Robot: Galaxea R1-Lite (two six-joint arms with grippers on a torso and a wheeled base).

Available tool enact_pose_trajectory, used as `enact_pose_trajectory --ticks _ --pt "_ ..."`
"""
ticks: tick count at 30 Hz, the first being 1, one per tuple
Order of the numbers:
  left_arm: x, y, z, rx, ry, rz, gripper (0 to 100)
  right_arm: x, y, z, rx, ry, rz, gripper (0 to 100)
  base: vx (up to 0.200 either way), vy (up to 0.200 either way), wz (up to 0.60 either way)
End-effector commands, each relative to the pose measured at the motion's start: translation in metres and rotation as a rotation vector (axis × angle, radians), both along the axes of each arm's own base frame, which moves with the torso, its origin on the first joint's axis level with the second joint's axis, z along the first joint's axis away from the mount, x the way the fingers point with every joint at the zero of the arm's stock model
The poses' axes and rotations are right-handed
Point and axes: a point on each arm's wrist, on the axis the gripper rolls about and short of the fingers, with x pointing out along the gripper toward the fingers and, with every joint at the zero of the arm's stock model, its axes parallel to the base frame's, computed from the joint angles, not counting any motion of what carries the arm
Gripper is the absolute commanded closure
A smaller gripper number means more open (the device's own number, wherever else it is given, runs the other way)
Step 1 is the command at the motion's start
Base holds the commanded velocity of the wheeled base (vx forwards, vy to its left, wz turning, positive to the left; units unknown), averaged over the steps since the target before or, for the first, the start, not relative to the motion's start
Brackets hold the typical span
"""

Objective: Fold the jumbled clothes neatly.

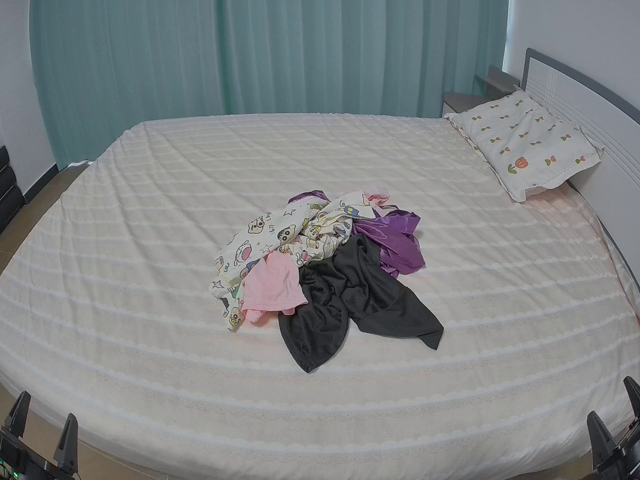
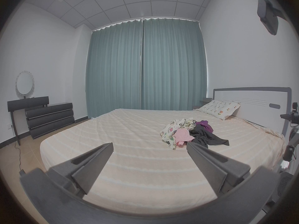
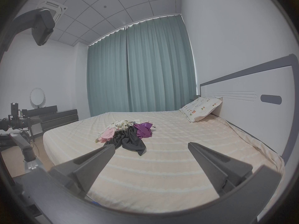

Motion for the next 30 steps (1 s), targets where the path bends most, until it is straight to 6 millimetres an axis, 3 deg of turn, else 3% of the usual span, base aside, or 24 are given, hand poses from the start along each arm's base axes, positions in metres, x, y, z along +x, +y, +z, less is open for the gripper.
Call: enact_pose_trajectory --ticks 1,5,10,14,23,28,30 --pt "0.000 0.000 -0.005 0.000 0.002 0.001 0 -0.001 0.000 -0.002 -0.001 -0.005 0.006 0 0.000 0.000 0.00" --pt "0.000 0.000 -0.005 -0.003 0.002 0.001 0 -0.002 0.000 0.003 0.006 -0.006 0.017 0 0.000 0.000 0.00" --pt "0.000 0.000 -0.005 -0.003 0.002 0.001 0 -0.005 0.001 0.063 0.151 -0.040 0.032 0 0.000 0.000 0.00" --pt "0.000 0.000 -0.005 -0.003 0.002 0.001 0 0.011 0.001 0.068 0.111 0.063 0.040 0 0.000 0.000 0.00" --pt "0.000 0.000 -0.005 -0.003 0.002 -0.001 0 0.097 0.002 0.071 0.123 0.458 0.037 0 0.000 0.000 0.00" --pt "0.000 0.000 -0.005 -0.003 0.001 0.001 0 0.153 0.007 0.056 0.195 0.626 0.038 0 0.000 0.000 0.00" --pt "0.000 0.000 -0.005 -0.003 0.002 -0.001 0 0.162 0.009 0.052 0.212 0.640 0.042 0 0.000 0.000 0.00"
